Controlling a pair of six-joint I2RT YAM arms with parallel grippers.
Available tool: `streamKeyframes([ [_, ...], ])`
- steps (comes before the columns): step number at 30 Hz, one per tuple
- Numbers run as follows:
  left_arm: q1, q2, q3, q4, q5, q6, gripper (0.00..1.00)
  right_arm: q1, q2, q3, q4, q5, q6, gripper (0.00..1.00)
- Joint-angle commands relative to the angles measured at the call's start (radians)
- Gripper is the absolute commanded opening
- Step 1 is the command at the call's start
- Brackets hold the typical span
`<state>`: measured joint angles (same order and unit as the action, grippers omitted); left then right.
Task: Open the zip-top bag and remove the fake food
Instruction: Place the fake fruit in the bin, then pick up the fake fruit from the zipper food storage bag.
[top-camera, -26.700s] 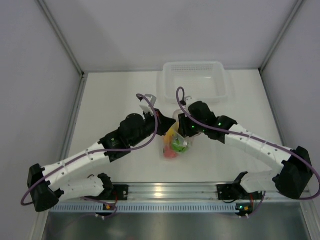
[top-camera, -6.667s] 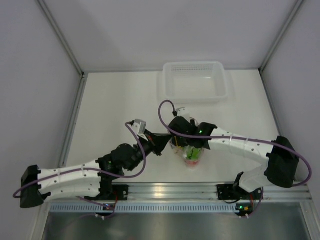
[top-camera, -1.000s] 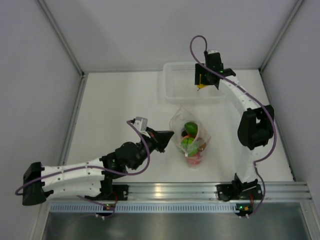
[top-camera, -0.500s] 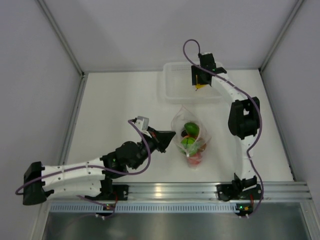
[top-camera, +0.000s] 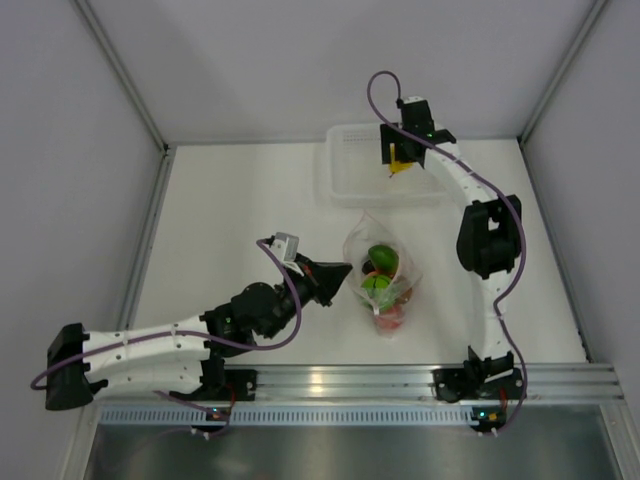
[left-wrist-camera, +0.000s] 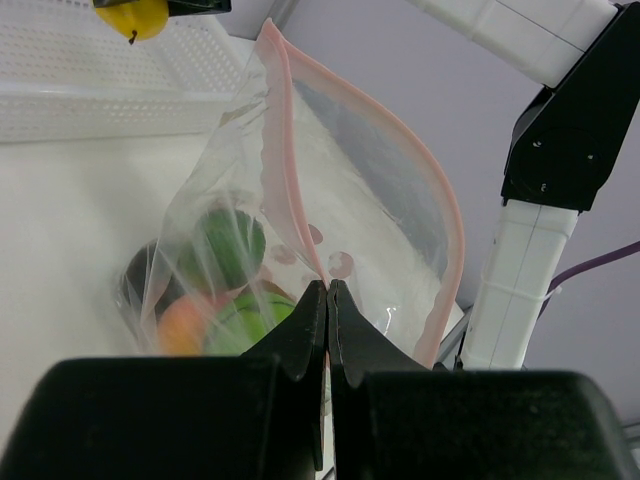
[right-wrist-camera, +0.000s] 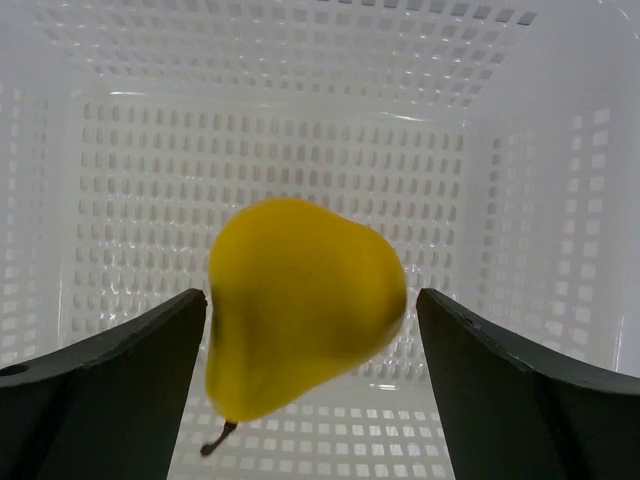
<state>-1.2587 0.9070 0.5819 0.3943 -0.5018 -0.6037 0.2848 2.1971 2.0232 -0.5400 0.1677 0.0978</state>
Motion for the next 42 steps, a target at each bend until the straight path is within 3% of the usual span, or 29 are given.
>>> streamKeyframes([
  [1,-0.004,-0.017,0.038,0.023,0.008,0.004,0.0,-0.018,-0.037,0.051,-0.002,-0.017,-0.013,0.89],
  [4,-0.004,-0.017,0.039,0.025,0.006,0.01,0.0,-0.018,-0.043,0.045,-0.002,-0.019,-0.013,0.91],
  [5,-0.004,-0.017,0.041,0.025,0.006,0.012,0.0,-0.019,-0.046,0.04,-0.002,-0.016,-0.013,0.99],
  [15,-0.004,-0.002,0.047,0.021,0.002,0.01,0.0,-0.016,-0.223,-0.035,-0.015,-0.004,0.019,0.99],
  [18,-0.004,0.003,0.058,0.021,0.008,0.01,0.0,-0.018,-0.365,-0.09,-0.009,-0.026,0.065,0.99],
  [24,-0.004,0.01,0.064,0.021,-0.012,0.013,0.0,-0.024,-0.615,-0.294,0.042,-0.224,0.121,0.99],
  [26,-0.004,0.018,0.065,0.021,-0.024,0.012,0.0,-0.022,-0.697,-0.329,0.008,-0.259,0.152,0.95],
  [30,-0.004,0.038,0.073,0.023,-0.03,0.009,0.0,-0.013,-0.861,-0.408,-0.018,-0.307,0.215,0.73],
  [33,-0.004,0.053,0.082,0.023,-0.044,0.004,0.0,0.025,-0.937,-0.425,-0.098,-0.297,0.211,0.62],
  [37,-0.004,0.079,0.101,0.023,-0.037,-0.008,0.0,0.112,-1.027,-0.445,-0.195,-0.223,0.204,0.56],
  [42,-0.004,0.119,0.133,0.023,-0.034,-0.007,0.0,0.342,-1.085,-0.457,-0.301,-0.09,0.238,0.51],
])
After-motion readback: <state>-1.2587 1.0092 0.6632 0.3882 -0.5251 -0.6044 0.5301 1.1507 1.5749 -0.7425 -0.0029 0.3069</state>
